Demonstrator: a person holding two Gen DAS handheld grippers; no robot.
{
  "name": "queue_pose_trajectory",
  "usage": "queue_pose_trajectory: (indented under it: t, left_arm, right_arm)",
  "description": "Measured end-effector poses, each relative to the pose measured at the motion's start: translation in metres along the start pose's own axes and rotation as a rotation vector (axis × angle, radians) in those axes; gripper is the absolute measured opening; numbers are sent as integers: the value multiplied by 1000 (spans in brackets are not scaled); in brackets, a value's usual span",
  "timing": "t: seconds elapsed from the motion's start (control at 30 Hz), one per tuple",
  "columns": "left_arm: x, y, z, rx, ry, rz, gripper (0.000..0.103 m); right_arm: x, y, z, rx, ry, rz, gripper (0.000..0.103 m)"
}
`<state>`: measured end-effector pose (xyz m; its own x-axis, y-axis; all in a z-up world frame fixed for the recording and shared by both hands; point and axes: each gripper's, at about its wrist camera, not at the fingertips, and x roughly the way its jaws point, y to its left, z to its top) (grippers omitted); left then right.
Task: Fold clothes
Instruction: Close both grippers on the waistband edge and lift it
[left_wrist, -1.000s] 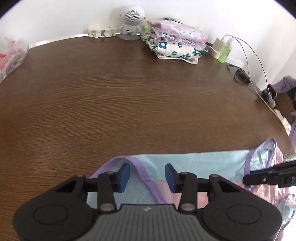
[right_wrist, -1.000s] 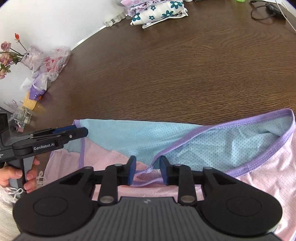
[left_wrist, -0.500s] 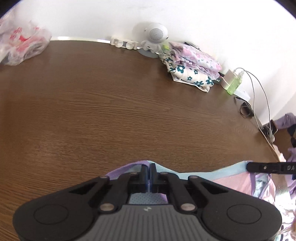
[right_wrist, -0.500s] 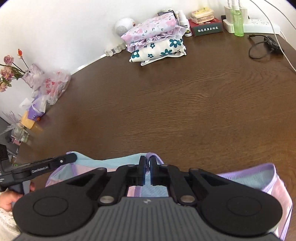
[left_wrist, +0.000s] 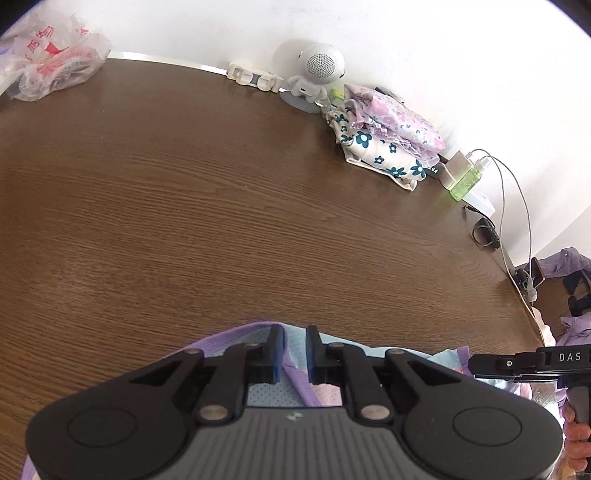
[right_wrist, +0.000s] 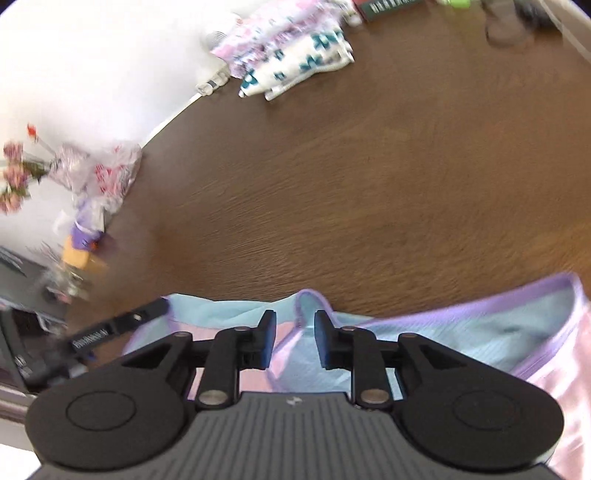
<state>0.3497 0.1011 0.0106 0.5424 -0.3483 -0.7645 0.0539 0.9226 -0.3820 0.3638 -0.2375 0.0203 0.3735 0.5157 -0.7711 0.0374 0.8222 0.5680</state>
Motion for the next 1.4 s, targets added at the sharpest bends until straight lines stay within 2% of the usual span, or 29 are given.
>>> queue_pose_trajectory:
  t: [0.07, 0.13, 0.17, 0.2, 0.43, 0.67, 0.73, 0.83, 0.87, 0.93, 1.03, 1.1, 1.13, 1.2, 1.23, 1.27, 1.3, 1.33, 1.4]
  left_arm:
    - [4, -1, 0, 1, 2, 9, 9]
    - [7, -2, -1, 4, -6, 25, 1]
    - [7, -1, -1, 1, -14, 33, 1]
    - [7, 0, -2, -10, -24, 35, 1]
    - [7, 7, -4, -62, -63, 31, 1]
    - [4, 10, -7, -78, -86, 33, 1]
    - [3, 10, -7, -73, -82, 26, 1]
    - [2, 9, -6, -65, -76, 16, 4]
    - [0, 9, -7, -60, -75, 11, 5]
    - [-4, 9, -9, -51, -78, 7, 7]
    - [-7, 6, -8, -27, -76, 0, 8]
    - [-4, 5, -6, -27, -66, -8, 11]
    - [-2, 5, -5, -34, -60, -13, 14]
    - [2, 3, -5, -31, -51, -12, 15]
    - [4, 2, -5, -28, -48, -10, 13]
    - [6, 1, -5, -17, -46, 0, 6]
    - [7, 1, -6, -14, -49, 8, 0]
    - [7, 2, -7, -17, -53, 15, 0]
    - [6, 4, -8, -26, -63, 30, 0]
  right_arm:
    - [6, 2, 2, 16, -9, -32, 23]
    - [10, 1, 5, 34, -25, -50, 21]
    - [10, 1, 6, 26, -41, -56, 6]
    - [9, 2, 7, 12, -60, -62, 1]
    - [2, 13, 8, -113, -159, -73, 1]
    - [-2, 10, -6, -172, -144, -95, 1]
    - [-2, 5, -6, -154, -132, -93, 2]
    - [-8, -1, -3, -106, -125, -46, 9]
    - [-12, 0, -3, -123, -136, -56, 11]
    - [-20, 8, -5, -208, -156, -126, 11]
    - [-18, 17, -9, -347, -126, -207, 11]
    - [-10, 22, -10, -402, -99, -228, 11]
    - [-5, 25, -10, -427, -88, -234, 13]
    - [3, 30, -9, -457, -90, -245, 30]
    - [7, 33, -10, -471, -86, -256, 30]
    - [11, 35, -10, -487, -80, -268, 28]
    - [13, 37, -12, -509, -75, -275, 9]
    - [14, 39, -14, -533, -70, -281, 2]
    - [14, 42, -18, -581, -77, -306, 2]
